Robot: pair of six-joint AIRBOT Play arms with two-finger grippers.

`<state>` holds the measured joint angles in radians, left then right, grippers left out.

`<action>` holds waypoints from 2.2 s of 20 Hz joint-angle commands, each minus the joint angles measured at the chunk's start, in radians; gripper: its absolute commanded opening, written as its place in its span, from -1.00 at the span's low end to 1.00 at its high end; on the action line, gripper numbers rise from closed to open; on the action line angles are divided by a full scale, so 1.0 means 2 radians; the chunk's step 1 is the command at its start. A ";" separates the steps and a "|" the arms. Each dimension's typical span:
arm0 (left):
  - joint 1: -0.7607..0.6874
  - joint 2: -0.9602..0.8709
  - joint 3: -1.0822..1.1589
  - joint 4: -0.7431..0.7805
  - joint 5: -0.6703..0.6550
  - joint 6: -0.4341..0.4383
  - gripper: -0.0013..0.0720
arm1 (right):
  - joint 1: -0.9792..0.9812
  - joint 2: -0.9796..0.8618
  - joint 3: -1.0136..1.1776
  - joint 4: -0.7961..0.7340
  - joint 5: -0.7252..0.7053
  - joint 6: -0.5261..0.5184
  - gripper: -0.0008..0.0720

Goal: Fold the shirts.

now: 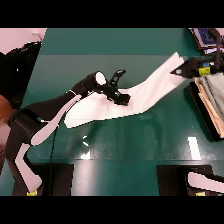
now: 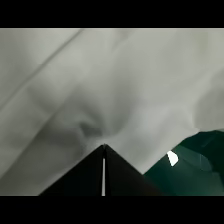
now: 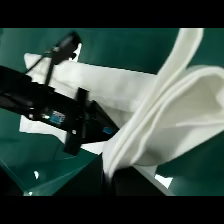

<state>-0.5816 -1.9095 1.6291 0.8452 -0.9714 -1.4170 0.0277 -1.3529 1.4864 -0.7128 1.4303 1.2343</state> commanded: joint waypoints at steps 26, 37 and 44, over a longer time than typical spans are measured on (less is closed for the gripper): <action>0.294 0.259 0.018 0.115 -0.125 0.006 -0.89 | 0.429 -0.241 0.177 0.173 -0.219 -0.159 -0.27; 0.321 0.280 0.018 0.124 -0.163 0.019 -0.89 | 0.300 -0.266 0.182 0.004 -0.025 -0.025 0.19; 0.321 0.279 0.017 0.124 -0.158 0.019 -0.89 | 0.164 -0.159 -0.063 -0.010 -0.114 0.013 0.21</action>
<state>0.0605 -1.3514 1.6634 1.0916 -1.2942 -1.3804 0.4469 -1.7435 1.5311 -0.7158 1.2781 1.2232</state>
